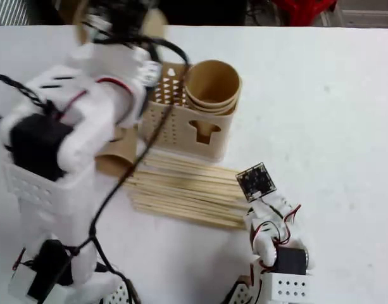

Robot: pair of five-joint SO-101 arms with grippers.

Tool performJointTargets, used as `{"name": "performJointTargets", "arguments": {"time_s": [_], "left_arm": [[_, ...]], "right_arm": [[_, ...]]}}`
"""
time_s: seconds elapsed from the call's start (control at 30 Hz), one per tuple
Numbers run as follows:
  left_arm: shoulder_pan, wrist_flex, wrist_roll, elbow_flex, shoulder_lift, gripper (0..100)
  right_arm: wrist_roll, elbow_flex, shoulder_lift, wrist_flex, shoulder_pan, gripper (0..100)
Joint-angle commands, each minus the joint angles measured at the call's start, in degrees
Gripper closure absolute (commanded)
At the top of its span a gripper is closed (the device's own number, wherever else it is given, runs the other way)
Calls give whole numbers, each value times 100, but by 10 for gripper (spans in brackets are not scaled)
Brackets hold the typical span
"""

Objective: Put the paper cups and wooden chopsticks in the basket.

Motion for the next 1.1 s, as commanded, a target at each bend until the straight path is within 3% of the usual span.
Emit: {"name": "performJointTargets", "arguments": {"time_s": [0.0, 0.23, 0.4, 0.9, 1.07], "left_arm": [[840, -756, -18, 79, -13, 977], [1051, -1960, -35, 1908, -31, 977], [1077, -2224, -35, 2655, -40, 976], [1103, -1899, -35, 2760, -92, 976], [1121, -1037, -431, 2136, -268, 976]], "right_arm": [[62, 53, -57, -101, 13, 957], [62, 53, -57, -101, 13, 957], [62, 53, -57, -101, 13, 957], [62, 53, -57, -110, 13, 957], [62, 53, -57, -119, 13, 957]]}}
